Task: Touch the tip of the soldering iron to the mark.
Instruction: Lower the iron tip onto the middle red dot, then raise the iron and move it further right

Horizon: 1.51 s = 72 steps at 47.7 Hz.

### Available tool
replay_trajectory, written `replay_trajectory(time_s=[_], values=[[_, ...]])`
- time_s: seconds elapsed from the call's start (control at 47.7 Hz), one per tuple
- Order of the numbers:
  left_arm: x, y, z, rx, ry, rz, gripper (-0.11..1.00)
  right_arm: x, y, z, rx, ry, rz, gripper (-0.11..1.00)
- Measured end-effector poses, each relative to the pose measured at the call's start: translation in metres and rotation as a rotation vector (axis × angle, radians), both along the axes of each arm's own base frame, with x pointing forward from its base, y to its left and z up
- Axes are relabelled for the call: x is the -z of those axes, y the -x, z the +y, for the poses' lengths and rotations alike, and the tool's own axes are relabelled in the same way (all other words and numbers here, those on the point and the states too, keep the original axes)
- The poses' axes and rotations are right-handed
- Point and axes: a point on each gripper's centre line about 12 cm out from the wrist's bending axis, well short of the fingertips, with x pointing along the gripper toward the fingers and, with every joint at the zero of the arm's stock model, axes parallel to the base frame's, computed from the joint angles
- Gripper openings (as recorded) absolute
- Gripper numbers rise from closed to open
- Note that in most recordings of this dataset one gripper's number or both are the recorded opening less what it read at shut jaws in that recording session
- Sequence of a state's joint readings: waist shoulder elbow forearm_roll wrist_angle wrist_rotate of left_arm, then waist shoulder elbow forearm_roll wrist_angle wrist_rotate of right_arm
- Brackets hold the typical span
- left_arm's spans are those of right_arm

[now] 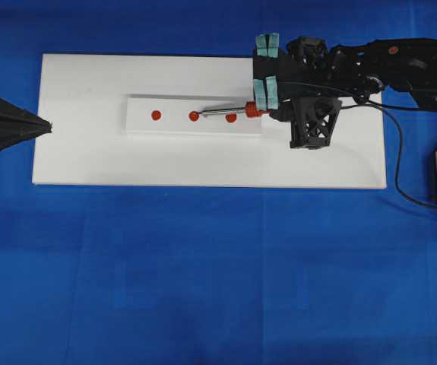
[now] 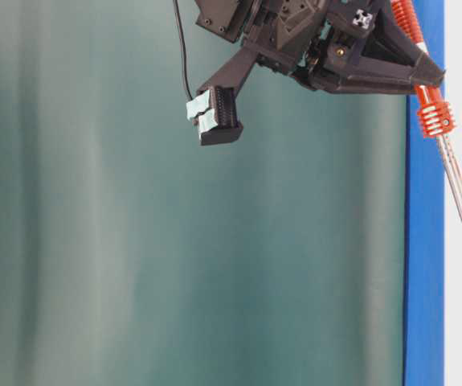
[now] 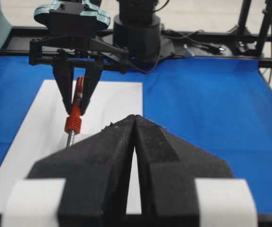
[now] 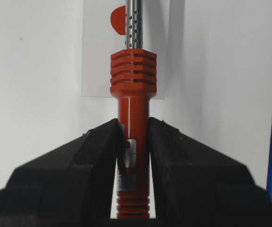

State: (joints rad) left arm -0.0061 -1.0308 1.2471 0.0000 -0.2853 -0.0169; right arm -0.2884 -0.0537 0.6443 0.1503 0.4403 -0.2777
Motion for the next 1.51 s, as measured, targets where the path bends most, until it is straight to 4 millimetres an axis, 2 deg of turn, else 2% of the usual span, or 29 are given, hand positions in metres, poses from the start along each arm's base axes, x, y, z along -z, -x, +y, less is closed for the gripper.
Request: replay_trajectory(time_s=[0.839, 1.027, 1.363, 1.51], values=[[-0.001, 0.000, 0.000, 0.000, -0.001, -0.002, 0.00, -0.003, 0.001, 0.001, 0.014, -0.012, 0.001, 0.06], [0.000, 0.000, 0.000, 0.000, 0.000, 0.000, 0.00, -0.032, 0.001, 0.001, 0.006, -0.003, -0.040, 0.06], [0.000, 0.000, 0.000, 0.000, 0.000, 0.000, 0.00, -0.103, 0.005, 0.002, -0.029, 0.054, -0.109, 0.06], [0.000, 0.000, 0.000, 0.000, -0.001, 0.000, 0.00, -0.115, 0.006, 0.001, -0.033, 0.070, -0.122, 0.06]])
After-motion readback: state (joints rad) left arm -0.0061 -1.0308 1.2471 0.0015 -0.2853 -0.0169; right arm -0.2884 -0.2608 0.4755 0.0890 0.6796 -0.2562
